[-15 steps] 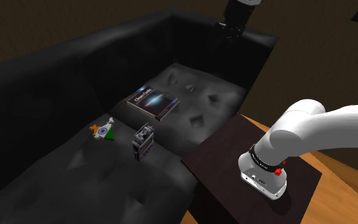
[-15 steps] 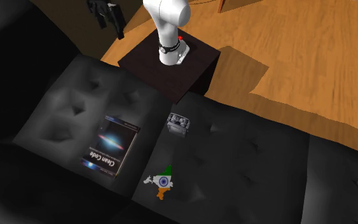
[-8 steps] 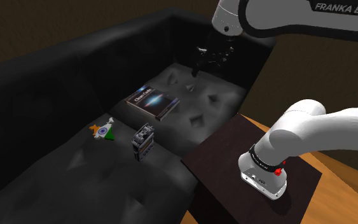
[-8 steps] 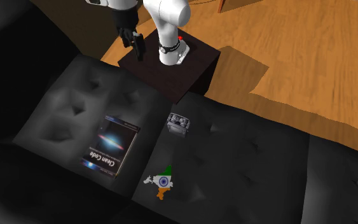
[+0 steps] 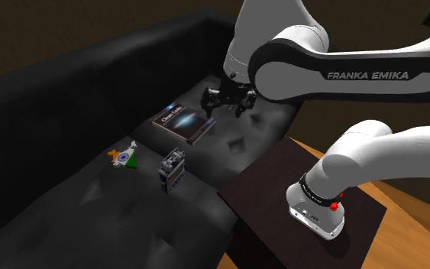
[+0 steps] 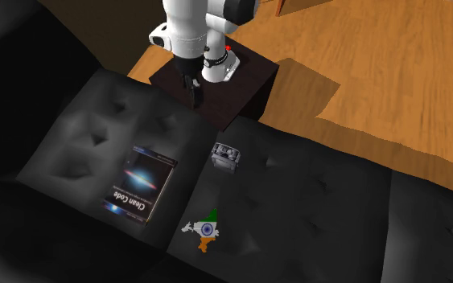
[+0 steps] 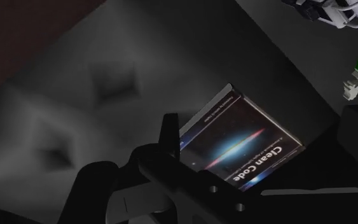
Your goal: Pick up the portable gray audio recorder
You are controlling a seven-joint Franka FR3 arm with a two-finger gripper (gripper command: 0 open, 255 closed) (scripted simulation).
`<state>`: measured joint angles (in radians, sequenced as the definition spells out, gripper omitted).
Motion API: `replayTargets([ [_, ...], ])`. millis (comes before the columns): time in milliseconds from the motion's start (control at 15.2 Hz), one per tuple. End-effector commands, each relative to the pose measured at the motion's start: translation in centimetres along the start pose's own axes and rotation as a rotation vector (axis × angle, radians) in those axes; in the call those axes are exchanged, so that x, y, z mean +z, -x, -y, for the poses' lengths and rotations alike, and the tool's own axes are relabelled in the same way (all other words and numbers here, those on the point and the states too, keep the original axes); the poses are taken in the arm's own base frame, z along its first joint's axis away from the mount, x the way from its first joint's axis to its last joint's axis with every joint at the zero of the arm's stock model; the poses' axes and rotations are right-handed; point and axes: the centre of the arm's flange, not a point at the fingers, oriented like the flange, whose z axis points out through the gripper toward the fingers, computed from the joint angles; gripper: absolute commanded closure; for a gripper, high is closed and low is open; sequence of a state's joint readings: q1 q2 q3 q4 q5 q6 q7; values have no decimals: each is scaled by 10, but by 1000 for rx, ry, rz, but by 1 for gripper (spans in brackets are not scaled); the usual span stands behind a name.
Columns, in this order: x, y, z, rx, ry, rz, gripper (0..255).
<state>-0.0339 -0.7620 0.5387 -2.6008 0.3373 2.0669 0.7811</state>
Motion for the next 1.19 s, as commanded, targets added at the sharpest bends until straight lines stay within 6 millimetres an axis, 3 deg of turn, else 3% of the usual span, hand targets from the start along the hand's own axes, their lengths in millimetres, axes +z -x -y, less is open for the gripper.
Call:
replayTargets([
  [0,15,11,20,73,5,-11,0],
  [726,117,37,129,436,47,-64,0],
  [1122,149,41,133,455,50,-67,0],
])
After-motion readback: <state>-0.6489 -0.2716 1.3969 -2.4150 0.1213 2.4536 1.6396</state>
